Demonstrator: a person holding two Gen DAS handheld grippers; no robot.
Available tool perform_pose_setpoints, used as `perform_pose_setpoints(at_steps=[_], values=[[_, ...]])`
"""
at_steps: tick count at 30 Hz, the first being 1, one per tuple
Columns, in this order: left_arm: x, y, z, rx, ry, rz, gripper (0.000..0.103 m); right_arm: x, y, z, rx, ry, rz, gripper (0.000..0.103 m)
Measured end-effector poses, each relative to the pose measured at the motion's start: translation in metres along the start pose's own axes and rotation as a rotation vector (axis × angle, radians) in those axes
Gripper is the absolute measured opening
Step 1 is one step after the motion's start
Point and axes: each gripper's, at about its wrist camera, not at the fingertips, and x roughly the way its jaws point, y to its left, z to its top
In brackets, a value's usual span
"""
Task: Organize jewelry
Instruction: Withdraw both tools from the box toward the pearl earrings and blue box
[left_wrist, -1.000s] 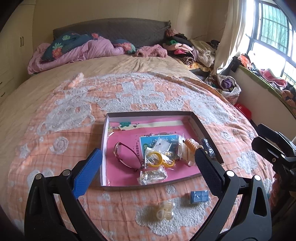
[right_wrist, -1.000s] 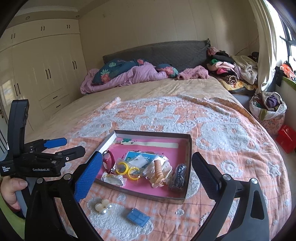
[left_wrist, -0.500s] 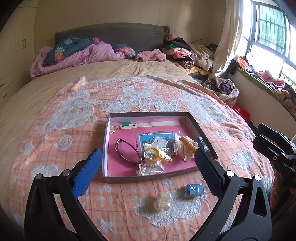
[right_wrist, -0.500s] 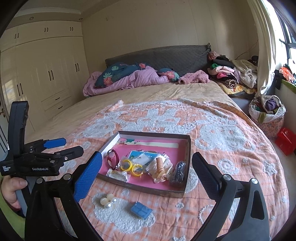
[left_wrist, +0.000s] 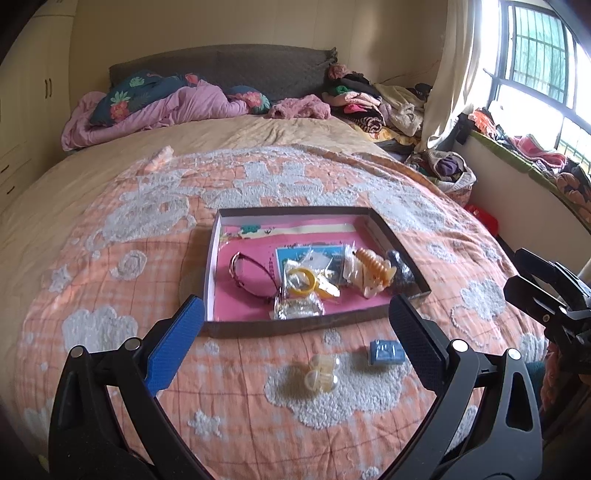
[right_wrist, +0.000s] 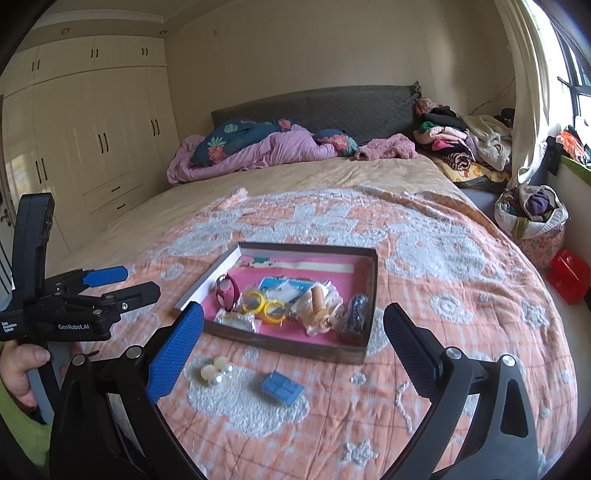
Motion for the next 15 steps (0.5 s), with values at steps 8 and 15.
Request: perform_pose_setpoints(at_steps=[8, 15], values=[[0.004, 0.0, -0.02, 0.005, 0.031, 0.004, 0.093, 0.003, 0.003, -0.018, -0.008, 0.039, 0.002, 0.097], [0.007, 0.002, -0.033, 0.004, 0.059, 0.004, 0.093, 0.009, 0.005, -0.031, -0.016, 0.078, 0.001, 0.097]])
